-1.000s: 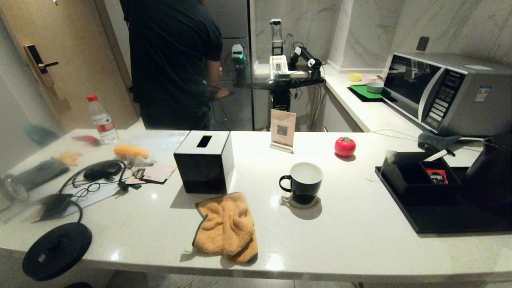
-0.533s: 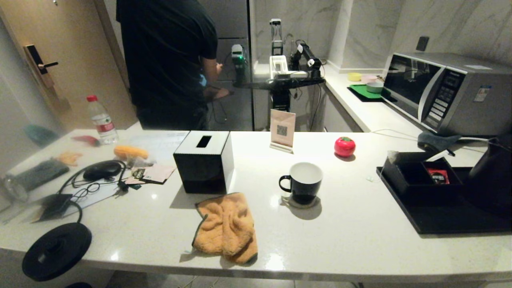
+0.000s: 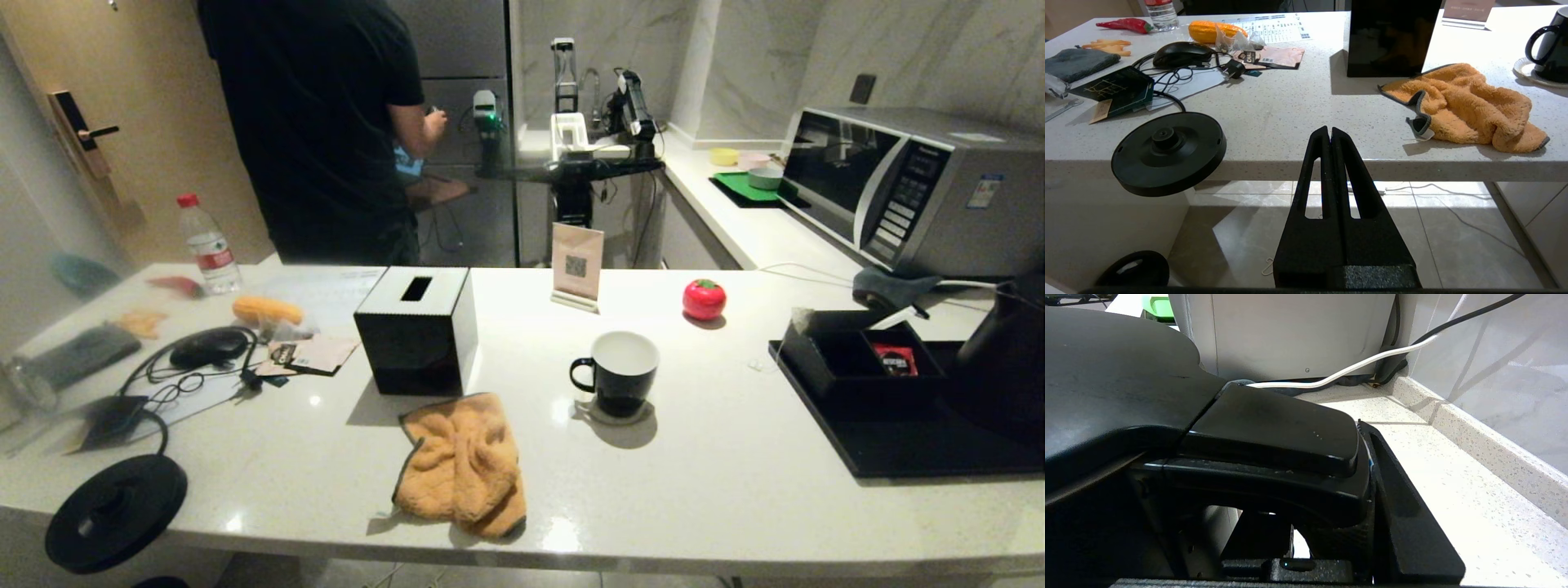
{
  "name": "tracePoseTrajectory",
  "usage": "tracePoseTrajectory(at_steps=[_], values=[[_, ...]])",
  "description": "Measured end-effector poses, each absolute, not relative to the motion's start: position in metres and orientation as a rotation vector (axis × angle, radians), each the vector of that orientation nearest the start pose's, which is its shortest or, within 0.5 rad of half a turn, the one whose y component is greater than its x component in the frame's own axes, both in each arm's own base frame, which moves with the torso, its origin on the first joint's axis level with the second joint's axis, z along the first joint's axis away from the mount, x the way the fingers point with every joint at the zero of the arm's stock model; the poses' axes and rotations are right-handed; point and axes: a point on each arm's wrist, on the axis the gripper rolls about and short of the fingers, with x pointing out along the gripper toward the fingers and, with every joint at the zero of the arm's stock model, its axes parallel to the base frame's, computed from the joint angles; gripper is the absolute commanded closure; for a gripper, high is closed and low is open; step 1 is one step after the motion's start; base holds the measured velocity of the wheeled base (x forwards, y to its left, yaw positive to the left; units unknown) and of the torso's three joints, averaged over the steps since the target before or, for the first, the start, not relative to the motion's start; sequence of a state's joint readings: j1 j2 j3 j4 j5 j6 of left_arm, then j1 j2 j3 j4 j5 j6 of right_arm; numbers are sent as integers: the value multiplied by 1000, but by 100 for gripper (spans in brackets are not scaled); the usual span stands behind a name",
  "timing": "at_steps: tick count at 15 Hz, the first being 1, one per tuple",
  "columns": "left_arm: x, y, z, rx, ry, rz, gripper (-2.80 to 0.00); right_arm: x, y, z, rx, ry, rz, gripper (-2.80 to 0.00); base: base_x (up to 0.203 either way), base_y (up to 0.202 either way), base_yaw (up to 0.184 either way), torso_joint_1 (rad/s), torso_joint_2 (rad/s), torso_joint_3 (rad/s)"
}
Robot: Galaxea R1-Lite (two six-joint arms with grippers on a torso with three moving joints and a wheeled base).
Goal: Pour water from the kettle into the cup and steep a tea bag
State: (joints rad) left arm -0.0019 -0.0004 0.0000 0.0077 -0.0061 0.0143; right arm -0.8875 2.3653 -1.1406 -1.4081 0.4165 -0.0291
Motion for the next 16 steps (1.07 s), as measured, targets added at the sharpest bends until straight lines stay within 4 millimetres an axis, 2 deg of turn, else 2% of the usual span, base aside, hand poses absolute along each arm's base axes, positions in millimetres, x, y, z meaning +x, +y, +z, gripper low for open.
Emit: tracePoseTrajectory(at_steps=[16], values=[[-23,0,75,14,7,-7,0,283,-333,115,-127,-190,-470,0,0,0,0,0,0,0]])
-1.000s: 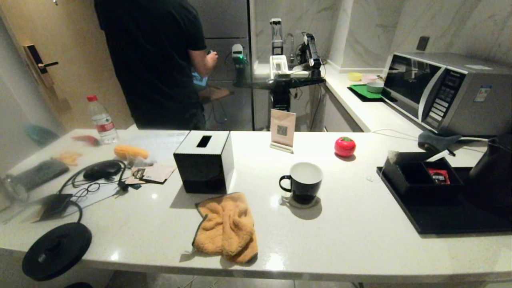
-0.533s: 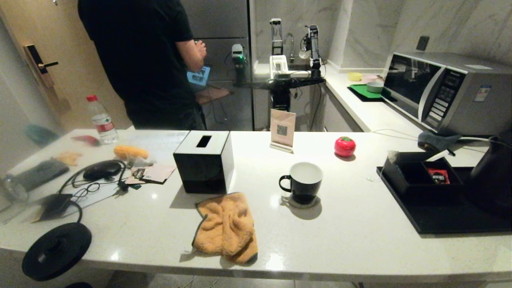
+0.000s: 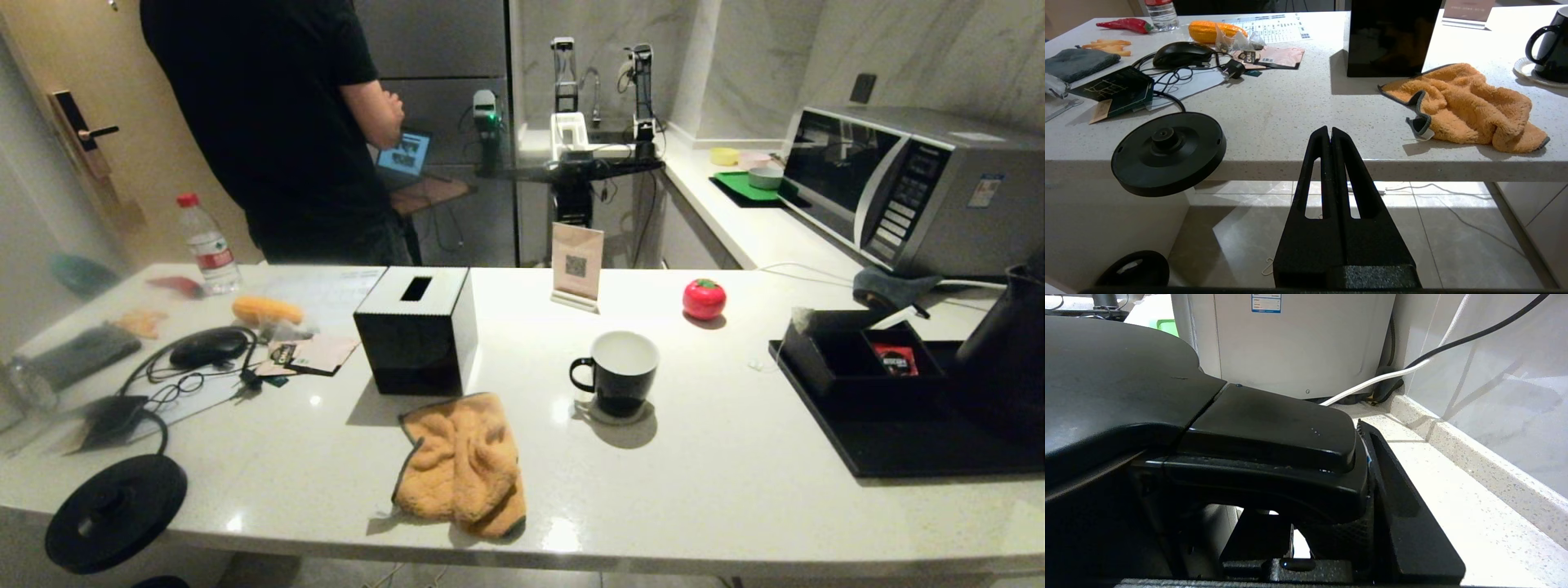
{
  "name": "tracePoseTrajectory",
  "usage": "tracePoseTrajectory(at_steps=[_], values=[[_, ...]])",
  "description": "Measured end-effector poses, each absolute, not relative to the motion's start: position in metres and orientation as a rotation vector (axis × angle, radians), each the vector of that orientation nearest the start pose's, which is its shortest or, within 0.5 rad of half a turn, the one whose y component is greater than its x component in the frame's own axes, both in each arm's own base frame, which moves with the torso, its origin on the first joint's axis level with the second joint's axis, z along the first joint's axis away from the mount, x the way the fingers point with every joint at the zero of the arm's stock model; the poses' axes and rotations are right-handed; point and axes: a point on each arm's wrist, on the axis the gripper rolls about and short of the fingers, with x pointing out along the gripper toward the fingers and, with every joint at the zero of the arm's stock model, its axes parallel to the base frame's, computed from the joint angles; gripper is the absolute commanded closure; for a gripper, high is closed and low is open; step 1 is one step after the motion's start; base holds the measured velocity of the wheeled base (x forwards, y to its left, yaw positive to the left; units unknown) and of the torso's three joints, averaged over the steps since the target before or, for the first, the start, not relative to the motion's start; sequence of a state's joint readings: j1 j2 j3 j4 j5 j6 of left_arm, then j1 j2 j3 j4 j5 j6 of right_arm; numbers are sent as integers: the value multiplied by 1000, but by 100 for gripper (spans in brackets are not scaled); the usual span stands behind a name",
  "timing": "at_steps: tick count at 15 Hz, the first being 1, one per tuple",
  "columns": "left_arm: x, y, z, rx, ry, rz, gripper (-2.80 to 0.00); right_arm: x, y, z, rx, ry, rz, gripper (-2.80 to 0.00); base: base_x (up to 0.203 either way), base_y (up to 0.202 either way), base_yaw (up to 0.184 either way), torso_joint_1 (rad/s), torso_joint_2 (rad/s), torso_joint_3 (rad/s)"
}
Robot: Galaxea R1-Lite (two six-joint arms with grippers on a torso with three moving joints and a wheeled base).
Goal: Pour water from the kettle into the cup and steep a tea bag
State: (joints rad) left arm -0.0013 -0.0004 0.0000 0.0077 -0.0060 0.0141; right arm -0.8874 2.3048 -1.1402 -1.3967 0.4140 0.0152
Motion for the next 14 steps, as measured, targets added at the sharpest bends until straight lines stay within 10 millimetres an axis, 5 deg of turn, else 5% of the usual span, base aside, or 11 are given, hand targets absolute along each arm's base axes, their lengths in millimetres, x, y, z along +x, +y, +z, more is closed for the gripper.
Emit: tracePoseTrajectory(at_steps=[14], values=[[-23,0,75,14,7,-8,0,279,-304,161,-59,-184,-430,0,0,0,0,0,0,0]])
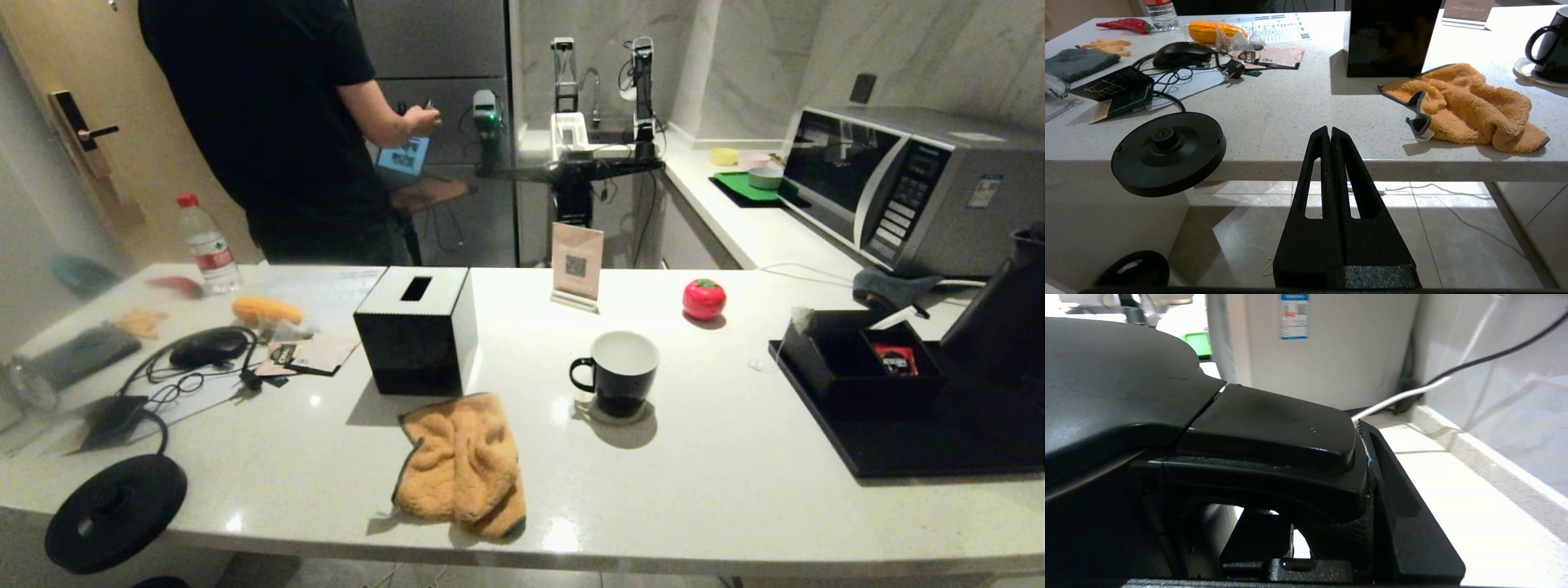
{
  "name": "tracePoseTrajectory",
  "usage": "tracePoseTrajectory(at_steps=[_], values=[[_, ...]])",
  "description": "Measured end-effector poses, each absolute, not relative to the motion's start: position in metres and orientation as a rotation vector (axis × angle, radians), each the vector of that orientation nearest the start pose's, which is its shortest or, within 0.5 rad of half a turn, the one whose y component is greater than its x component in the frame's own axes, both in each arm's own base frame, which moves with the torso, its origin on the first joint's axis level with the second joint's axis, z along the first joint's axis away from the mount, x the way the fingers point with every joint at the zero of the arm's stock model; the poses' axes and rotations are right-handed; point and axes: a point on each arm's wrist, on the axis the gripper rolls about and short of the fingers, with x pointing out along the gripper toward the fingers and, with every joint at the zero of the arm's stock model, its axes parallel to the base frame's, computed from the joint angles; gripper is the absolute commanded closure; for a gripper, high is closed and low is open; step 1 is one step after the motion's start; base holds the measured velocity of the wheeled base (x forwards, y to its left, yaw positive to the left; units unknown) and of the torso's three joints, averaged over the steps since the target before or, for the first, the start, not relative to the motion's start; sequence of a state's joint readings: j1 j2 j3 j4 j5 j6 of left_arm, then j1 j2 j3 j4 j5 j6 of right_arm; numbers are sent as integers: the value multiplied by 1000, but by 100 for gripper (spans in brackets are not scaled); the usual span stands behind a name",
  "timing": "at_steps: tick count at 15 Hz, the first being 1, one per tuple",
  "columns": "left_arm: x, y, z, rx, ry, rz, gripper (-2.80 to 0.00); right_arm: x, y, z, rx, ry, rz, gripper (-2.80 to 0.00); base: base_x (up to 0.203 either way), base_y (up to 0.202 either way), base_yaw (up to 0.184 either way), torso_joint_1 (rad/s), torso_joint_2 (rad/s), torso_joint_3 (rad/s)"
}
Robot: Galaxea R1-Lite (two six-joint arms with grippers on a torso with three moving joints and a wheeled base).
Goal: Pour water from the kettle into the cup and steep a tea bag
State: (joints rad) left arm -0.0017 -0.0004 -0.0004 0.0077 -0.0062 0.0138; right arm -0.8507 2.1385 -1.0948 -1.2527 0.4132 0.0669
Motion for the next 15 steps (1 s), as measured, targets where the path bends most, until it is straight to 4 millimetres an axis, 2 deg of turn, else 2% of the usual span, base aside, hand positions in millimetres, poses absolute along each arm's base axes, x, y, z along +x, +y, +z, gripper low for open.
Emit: tracePoseTrajectory(at_steps=[6,9,12,15], values=[[-23,0,75,13,7,-8,0,272,-282,190,-10,-168,-405,0,0,0,0,0,0,0],[-23,0,75,15,6,-7,0,268,-264,203,9,-145,-380,0,0,0,0,0,0,0],[-23,0,75,15,7,-8,0,266,-233,209,35,-111,-330,0,0,0,0,0,0,0],[-23,0,75,14,7,-7,0,265,-195,214,46,-98,-266,0,0,0,0,0,0,0]])
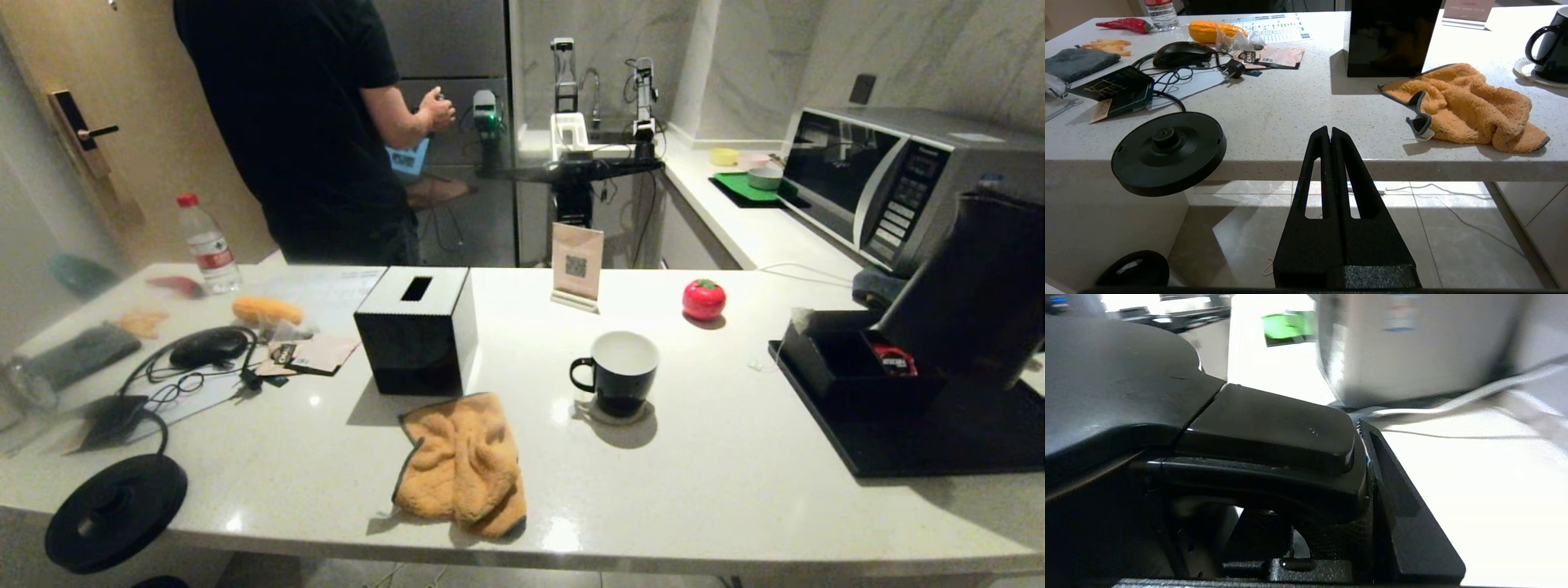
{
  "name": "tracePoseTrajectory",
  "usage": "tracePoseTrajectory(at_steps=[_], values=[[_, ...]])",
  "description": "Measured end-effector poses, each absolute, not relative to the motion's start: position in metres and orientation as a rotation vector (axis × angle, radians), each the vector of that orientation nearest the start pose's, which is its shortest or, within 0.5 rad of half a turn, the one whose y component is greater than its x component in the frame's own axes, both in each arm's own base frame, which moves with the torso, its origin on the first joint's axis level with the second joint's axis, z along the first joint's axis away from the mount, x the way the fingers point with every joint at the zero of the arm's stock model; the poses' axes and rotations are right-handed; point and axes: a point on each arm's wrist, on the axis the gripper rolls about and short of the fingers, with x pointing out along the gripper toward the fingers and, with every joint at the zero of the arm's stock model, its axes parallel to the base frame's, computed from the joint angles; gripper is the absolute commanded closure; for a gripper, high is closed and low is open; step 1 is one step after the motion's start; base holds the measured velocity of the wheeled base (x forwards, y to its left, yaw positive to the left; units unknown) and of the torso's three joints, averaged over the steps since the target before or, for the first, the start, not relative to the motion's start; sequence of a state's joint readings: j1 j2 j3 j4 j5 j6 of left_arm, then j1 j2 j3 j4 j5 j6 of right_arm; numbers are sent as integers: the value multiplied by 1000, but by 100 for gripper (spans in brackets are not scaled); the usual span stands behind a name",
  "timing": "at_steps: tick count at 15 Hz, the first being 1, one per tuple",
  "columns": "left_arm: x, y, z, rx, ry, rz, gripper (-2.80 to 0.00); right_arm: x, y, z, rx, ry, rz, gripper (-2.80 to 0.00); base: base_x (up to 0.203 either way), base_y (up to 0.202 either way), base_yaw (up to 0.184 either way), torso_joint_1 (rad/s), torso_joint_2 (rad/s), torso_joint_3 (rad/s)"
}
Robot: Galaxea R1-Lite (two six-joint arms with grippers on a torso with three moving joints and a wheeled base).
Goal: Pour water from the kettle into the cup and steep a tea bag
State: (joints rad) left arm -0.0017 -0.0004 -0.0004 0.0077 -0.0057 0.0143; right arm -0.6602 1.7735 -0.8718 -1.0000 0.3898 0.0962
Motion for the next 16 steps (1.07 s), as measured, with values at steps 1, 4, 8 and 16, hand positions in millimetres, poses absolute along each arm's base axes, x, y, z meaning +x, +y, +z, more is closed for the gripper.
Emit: tracePoseTrajectory(at_steps=[1,4,8,16], values=[[-23,0,75,14,7,-8,0,265,-182,216,46,-103,-254,0,0,0,0,0,0,0],[-23,0,75,14,7,-8,0,272,-144,224,51,-103,-237,0,0,0,0,0,0,0],[-23,0,75,13,7,-8,0,279,-101,229,16,-54,-263,0,0,0,0,0,0,0],[-23,0,75,15,6,-7,0,284,-45,238,-48,-58,-296,0,0,0,0,0,0,0]])
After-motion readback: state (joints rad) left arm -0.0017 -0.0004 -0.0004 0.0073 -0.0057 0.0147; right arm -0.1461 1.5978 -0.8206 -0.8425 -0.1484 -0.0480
